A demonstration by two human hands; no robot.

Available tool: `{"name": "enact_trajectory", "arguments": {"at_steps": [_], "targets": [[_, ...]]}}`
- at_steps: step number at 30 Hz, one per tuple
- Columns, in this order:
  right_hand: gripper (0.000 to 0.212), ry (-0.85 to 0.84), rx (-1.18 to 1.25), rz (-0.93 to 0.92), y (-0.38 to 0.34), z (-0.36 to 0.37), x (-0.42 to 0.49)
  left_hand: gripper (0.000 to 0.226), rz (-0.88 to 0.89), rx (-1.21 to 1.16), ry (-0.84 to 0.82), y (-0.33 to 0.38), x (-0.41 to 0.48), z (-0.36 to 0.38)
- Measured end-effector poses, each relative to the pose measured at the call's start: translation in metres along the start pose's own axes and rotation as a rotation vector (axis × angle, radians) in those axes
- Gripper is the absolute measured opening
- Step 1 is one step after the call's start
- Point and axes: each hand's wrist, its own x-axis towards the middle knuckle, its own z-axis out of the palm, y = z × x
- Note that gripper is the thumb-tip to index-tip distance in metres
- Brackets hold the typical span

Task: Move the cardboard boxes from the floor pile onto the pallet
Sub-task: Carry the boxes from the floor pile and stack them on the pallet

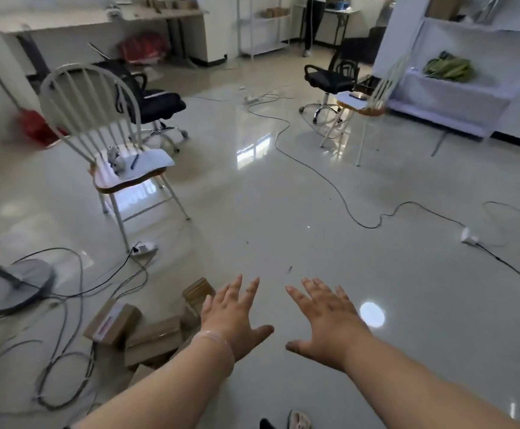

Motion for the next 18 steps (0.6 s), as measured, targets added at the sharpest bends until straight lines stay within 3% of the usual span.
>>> {"name": "enact_trajectory", "arguments": {"at_steps": [8, 18], "targets": [[0.097, -0.049, -0.086, -0.229, 0.008, -0.043, 0.144, 0.093, -0.328, -0.126, 0.084, -0.040, 0.053, -0.017], [0.096, -0.232, -0.121, -0.301, -0.053, 0.010, 0.295, 0.091, -0.554, -0.240, -0.026, -0.163, 0.125, 0.010]]}}
